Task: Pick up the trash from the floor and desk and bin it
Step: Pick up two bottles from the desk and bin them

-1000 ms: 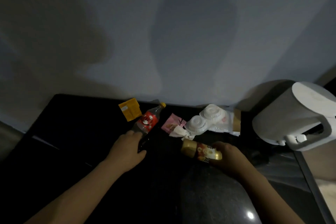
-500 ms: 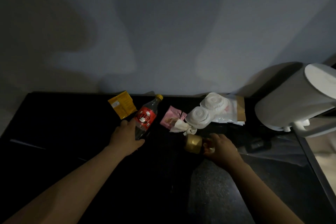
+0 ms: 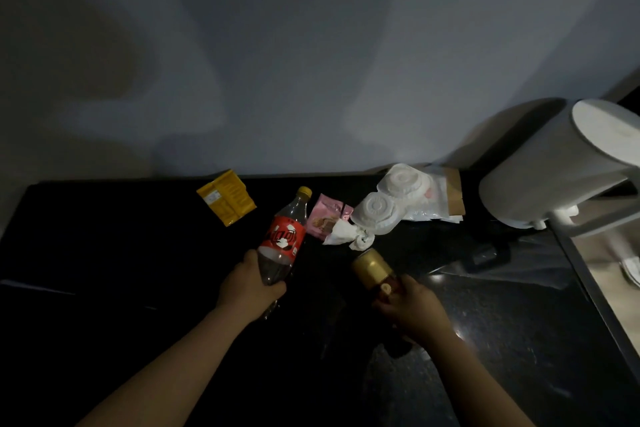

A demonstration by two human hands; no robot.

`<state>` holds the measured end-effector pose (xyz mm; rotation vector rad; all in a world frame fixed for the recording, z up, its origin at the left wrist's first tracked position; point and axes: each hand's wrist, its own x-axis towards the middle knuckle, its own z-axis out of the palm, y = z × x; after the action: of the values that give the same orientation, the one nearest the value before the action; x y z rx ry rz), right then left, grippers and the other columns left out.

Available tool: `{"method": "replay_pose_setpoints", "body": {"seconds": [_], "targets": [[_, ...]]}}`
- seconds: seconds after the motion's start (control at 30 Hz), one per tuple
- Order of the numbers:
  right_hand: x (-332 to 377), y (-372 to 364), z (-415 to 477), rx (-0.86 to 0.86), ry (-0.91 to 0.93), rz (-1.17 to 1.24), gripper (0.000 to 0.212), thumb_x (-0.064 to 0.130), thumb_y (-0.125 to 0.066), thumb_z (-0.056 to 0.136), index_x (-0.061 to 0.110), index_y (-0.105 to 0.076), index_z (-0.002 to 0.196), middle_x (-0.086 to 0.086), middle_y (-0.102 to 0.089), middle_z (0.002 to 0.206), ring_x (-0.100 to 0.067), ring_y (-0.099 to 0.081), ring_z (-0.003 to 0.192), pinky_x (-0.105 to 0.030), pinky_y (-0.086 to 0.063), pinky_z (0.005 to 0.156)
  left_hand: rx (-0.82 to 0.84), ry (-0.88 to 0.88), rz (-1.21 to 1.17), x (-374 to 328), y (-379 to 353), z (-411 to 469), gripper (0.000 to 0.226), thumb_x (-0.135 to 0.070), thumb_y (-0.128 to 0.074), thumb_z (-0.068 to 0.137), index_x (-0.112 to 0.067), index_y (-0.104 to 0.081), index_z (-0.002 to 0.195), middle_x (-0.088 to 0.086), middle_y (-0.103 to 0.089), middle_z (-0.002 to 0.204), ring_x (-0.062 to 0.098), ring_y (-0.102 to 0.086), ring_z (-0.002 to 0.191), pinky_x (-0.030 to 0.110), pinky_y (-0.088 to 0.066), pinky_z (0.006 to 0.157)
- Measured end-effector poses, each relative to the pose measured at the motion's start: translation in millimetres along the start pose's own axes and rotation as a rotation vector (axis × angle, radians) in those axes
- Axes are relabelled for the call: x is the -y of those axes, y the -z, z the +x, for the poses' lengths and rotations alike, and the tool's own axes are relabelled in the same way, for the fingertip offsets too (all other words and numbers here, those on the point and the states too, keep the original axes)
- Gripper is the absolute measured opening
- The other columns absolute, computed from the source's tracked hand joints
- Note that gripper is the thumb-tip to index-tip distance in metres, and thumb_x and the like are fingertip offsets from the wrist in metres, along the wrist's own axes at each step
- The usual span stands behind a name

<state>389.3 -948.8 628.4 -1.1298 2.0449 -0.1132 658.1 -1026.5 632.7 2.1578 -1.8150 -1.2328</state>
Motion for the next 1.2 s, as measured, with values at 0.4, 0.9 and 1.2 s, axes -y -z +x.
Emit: {"method": "replay_pose_setpoints", "body": {"seconds": [0.4,0.9,1.2], "targets": [[-1,0,-92,-0.255,-0.134,0.815,0.048,0.041,-0.077,0.072,0.026,-0.053,0.111,-0.004,-0.066,0.095,-0.019,-0.069,0.075,-0.02,-0.05,0.048,0.054,-0.149,-0.385,-25,-5,-60,0.067,-0.029,-0.079,0.072,-0.026,-0.043,0.128,-0.002,-0.059,0.103,0.009,-0.061,0.082,0.018,-0.045,0.056],[-104,82,-234,-0.587,-0.123,1.112,0.069,0.051,-0.065,0.072,0.02,-0.048,0.131,-0.01,-0.059,0.114,-0.027,-0.065,0.094,-0.034,-0.056,0.064,0.282,-0.571,-0.399,-153,-69,-165,0.059,-0.032,-0.082,0.066,-0.031,-0.054,0.118,-0.01,-0.068,0.094,-0.004,-0.066,0.077,0.016,-0.049,0.067],[-244,129,-340,-0.906,-0.178,1.225,0.046,0.039,-0.064,0.084,0.02,-0.053,0.125,-0.009,-0.062,0.109,-0.025,-0.067,0.085,-0.023,-0.051,0.05,0.45,-0.797,-0.378,-258,-180,-294,0.044,-0.035,-0.082,0.063,-0.039,-0.058,0.1,-0.009,-0.07,0.088,-0.001,-0.068,0.076,0.011,-0.048,0.063]]}}
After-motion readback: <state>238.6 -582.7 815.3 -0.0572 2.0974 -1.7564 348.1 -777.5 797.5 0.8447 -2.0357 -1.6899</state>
